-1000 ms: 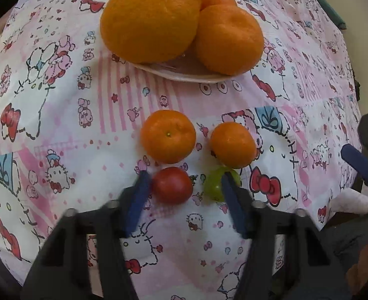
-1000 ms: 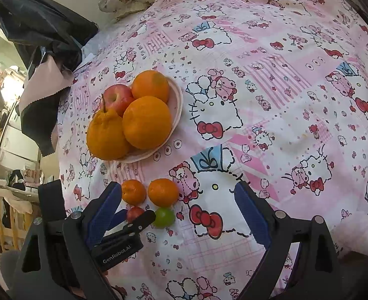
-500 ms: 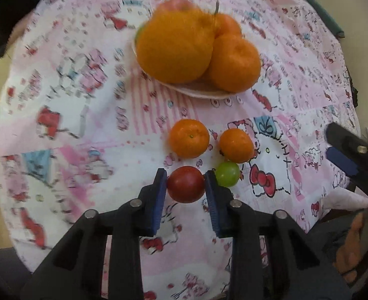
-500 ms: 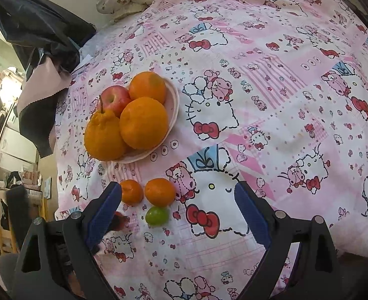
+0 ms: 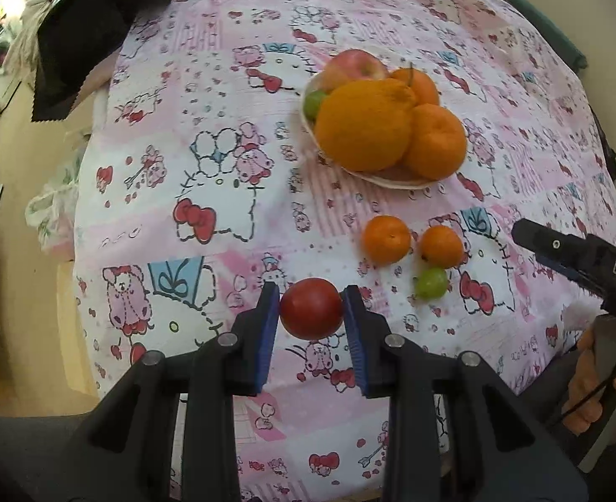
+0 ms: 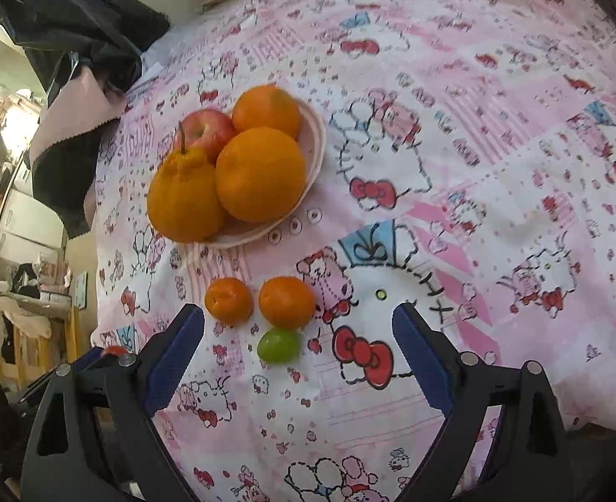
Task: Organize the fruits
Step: 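Grasp the second red tomato with the left gripper while the right gripper grasps the green tomato, then place the red tomato on the plate with the left gripper while the right gripper places the green tomato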
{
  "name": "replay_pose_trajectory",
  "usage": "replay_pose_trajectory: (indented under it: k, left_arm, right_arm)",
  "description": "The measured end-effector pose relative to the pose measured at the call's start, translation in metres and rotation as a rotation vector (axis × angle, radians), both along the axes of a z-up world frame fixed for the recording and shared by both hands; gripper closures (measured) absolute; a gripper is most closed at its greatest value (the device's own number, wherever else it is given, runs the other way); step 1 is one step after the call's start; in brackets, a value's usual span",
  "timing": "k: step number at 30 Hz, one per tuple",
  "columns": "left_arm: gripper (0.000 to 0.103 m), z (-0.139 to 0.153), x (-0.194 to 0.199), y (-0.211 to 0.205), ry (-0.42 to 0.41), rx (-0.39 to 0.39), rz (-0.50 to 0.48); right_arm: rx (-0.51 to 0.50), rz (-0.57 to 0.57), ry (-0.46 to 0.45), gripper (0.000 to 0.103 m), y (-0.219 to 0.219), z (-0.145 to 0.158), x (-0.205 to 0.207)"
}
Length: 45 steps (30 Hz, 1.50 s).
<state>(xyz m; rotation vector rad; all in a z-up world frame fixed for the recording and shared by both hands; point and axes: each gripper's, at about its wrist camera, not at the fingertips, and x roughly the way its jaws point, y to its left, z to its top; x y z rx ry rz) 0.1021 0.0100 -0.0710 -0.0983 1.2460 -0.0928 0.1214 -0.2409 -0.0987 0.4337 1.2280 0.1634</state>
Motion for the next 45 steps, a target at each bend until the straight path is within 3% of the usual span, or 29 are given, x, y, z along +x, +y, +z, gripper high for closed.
replay_pose_trajectory:
  k: [6,11,16,23,25,31,37,45]
  left_arm:
    - [0.076,-0.007,0.002,0.006,0.015,-0.034,0.056]
    - [0.076,-0.008,0.004,0.008,0.023,-0.049,0.070]
    - [0.076,-0.008,0.004,0.006,0.026,-0.063,0.069]
    - [0.076,-0.010,0.007,0.015,0.031,-0.072,0.108]
    - [0.076,-0.012,0.009,0.018,0.032,-0.070,0.121]
    - [0.076,-0.014,0.009,0.021,0.034,-0.061,0.138]
    - [0.076,-0.015,0.010,0.022,0.037,-0.065,0.138]
    - [0.076,-0.007,0.011,0.025,0.013,-0.071,0.149]
  right_arm:
    - [0.011,-0.017,0.097,0.013,-0.007,-0.023,0.012]
    - [-0.028,0.147,0.151,0.026,0.027,-0.045,0.020]
    - [-0.087,0.265,0.178,0.032,0.063,-0.064,0.016]
    - [-0.178,0.319,0.167,0.056,0.081,-0.075,0.016]
    - [-0.153,0.320,0.173,0.066,0.080,-0.073,0.015]
    - [-0.066,0.316,0.175,0.067,0.070,-0.062,0.005]
    - [0.135,0.203,0.136,0.067,0.033,-0.036,-0.006]
    - [0.268,0.119,0.084,0.067,0.011,-0.011,-0.001]
